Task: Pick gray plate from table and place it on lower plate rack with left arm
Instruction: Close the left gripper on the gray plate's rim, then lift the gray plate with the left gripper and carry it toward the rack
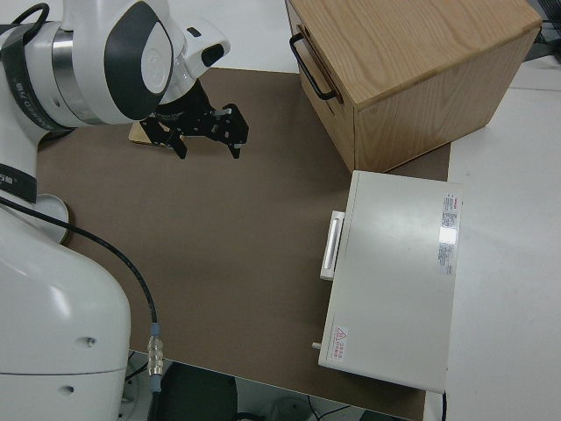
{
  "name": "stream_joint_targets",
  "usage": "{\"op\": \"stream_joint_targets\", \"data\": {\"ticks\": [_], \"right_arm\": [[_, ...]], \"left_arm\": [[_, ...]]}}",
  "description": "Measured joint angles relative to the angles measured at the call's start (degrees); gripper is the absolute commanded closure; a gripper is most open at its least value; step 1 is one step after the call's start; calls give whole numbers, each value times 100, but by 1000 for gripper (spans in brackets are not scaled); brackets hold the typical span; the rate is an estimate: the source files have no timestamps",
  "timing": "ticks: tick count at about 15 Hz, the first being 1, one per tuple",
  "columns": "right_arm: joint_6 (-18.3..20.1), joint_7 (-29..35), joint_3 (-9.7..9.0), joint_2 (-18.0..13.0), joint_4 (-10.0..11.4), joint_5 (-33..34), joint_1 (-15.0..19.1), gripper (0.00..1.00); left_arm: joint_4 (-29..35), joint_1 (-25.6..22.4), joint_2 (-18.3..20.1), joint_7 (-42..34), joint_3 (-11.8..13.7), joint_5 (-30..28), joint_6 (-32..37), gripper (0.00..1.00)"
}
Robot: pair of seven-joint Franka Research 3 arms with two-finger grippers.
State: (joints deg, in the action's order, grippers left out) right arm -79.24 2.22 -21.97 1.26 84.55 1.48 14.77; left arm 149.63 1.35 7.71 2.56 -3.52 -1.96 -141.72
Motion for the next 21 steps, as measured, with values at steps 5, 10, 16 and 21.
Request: {"op": "stream_joint_targets", "data": {"ticks": [5, 10, 16, 21], "right_arm": [[0, 0, 0, 0, 0, 0, 0, 17], [0, 0, 0, 0, 0, 0, 0, 17], [0, 0, 0, 0, 0, 0, 0, 17], [0, 0, 0, 0, 0, 0, 0, 17]], "left_arm": [[-3, 45, 71, 1, -1, 0, 16, 1000], [-61, 48, 120, 2, 4, -8, 56, 1000], [-676, 48, 280, 21, 20, -8, 814, 1000], [-1373, 48, 483, 32, 25, -8, 1856, 1000]]}}
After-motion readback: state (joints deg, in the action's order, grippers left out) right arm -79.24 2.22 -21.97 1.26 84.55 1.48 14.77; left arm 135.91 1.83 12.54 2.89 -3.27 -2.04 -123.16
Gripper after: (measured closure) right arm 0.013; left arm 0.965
